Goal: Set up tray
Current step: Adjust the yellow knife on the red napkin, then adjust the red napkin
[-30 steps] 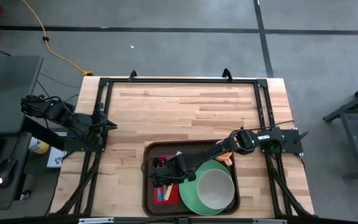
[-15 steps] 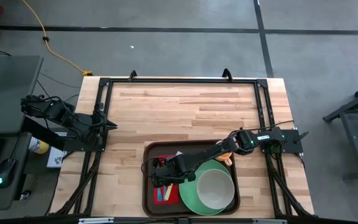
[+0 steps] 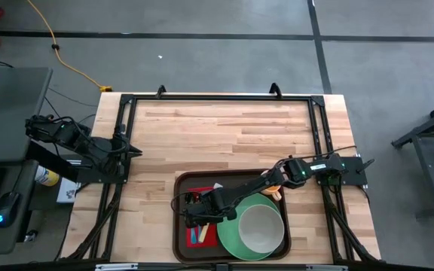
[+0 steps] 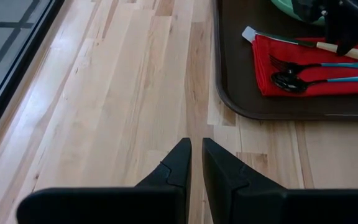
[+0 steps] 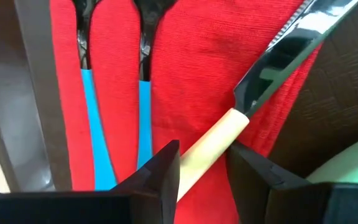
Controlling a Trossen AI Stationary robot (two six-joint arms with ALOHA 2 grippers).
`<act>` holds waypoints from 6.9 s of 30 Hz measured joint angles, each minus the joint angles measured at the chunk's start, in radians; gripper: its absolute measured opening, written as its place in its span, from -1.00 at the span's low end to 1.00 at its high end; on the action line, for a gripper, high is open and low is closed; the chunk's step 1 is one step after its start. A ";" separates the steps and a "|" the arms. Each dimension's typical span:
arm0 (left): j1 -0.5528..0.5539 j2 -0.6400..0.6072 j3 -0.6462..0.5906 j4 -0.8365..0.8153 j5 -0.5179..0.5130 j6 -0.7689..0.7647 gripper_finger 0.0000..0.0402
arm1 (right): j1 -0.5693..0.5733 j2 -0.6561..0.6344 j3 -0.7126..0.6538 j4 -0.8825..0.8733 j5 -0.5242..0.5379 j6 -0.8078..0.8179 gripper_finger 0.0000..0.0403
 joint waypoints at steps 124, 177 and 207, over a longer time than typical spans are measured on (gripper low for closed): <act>0.000 0.000 0.000 0.000 -0.003 0.007 -0.67 | 0.006 -0.028 0.000 0.006 0.042 -0.346 -0.69; 0.000 0.000 0.000 0.000 0.006 0.008 -0.67 | -0.089 -0.111 0.001 -0.123 0.233 -0.500 -0.90; 0.000 0.000 0.000 0.000 0.031 0.007 -0.67 | -0.164 -0.038 -0.001 -0.053 0.191 -0.574 0.00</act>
